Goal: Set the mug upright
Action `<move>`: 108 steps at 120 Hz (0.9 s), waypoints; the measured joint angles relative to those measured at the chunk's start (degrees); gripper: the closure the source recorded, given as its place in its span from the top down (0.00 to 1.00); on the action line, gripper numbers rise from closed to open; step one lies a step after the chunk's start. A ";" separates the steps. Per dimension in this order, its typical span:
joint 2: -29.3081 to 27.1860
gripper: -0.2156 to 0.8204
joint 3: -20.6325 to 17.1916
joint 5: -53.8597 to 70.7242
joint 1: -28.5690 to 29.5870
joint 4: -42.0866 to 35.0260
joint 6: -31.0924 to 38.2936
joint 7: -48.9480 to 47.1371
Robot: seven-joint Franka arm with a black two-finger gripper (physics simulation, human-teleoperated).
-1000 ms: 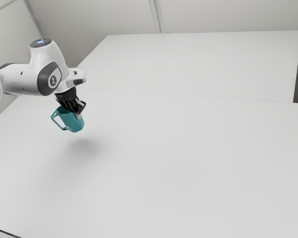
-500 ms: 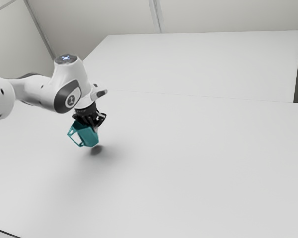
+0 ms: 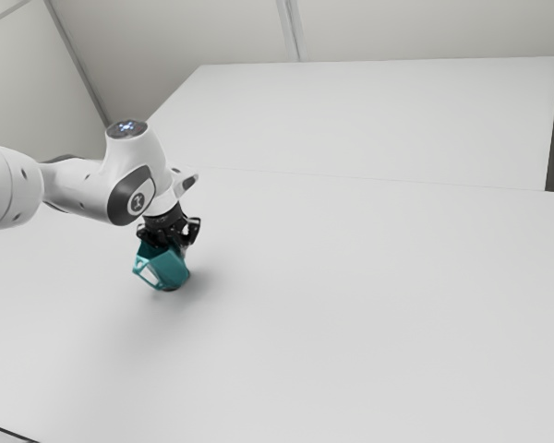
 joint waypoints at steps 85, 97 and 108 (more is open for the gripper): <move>-9.68 0.77 -1.36 -0.41 -3.53 11.75 -16.52 -3.95; -9.92 0.78 -2.61 -0.54 -4.65 17.26 -22.08 -2.53; -9.86 0.78 -3.43 -0.59 -5.91 22.52 -26.86 -0.70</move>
